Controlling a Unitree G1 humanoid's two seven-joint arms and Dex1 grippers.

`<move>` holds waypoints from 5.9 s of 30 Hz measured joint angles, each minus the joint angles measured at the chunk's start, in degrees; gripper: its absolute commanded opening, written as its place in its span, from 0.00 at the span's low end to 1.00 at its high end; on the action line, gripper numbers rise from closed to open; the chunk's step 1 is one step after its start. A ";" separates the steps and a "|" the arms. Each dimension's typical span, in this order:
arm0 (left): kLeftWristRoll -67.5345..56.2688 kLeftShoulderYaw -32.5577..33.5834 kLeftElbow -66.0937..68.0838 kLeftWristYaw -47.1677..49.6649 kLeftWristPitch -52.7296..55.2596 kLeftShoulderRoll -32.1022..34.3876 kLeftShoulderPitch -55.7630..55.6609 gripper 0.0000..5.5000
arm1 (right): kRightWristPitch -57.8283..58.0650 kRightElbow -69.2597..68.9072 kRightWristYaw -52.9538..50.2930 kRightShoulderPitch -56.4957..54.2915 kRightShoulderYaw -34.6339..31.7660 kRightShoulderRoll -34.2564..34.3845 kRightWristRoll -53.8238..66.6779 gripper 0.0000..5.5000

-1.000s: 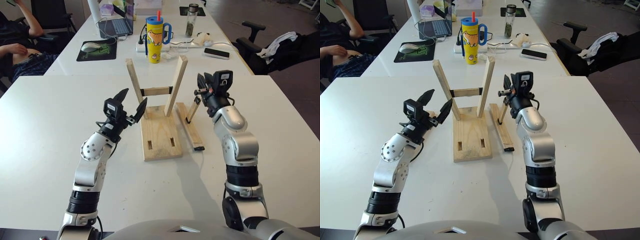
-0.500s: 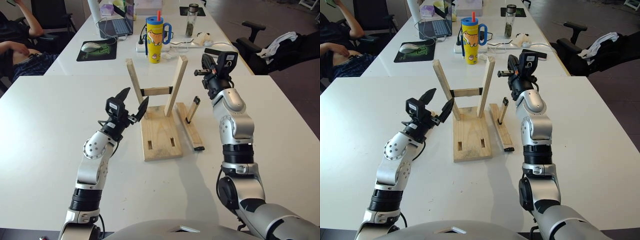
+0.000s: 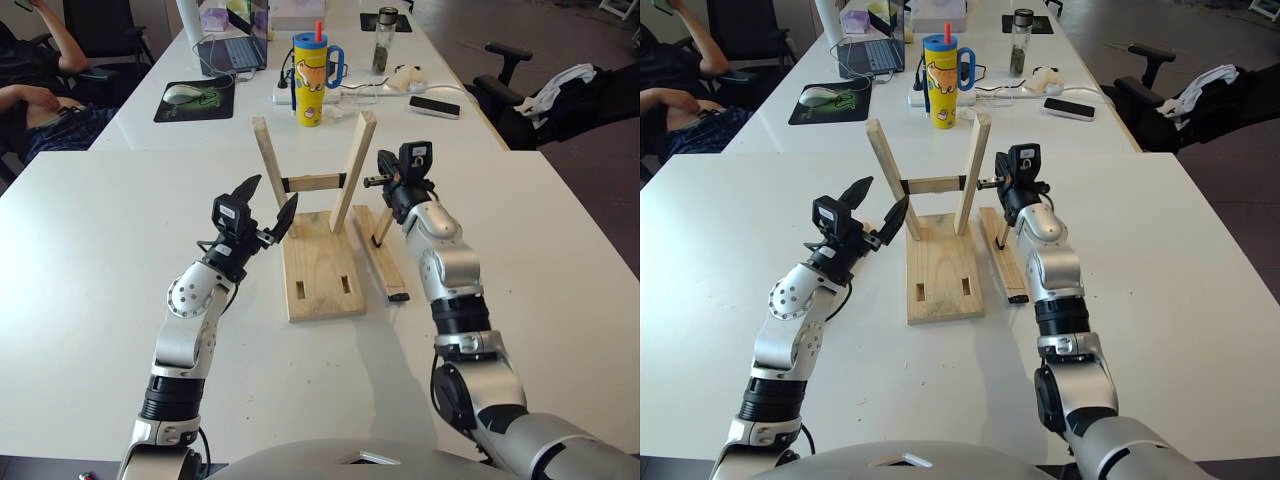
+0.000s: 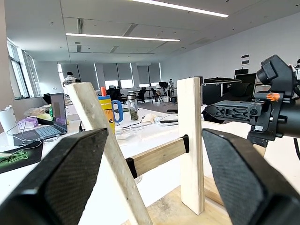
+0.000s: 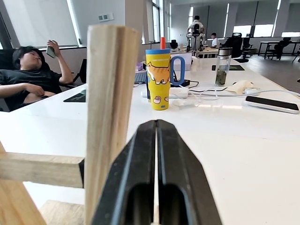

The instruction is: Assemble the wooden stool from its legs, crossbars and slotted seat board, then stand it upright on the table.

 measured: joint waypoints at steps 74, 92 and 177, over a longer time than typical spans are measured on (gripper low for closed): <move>-0.49 1.67 0.62 0.00 0.15 0.25 0.87 0.67 | -4.82 -19.70 3.05 2.57 0.93 -0.21 2.14 0.00; -0.01 2.41 0.68 0.36 -0.13 0.78 1.98 0.91 | 27.39 -34.99 7.17 32.16 4.08 -11.98 7.02 0.39; -60.57 13.96 -3.64 -11.44 52.59 7.37 -7.64 0.87 | 47.20 -27.19 51.32 18.03 -5.51 -35.92 53.18 0.37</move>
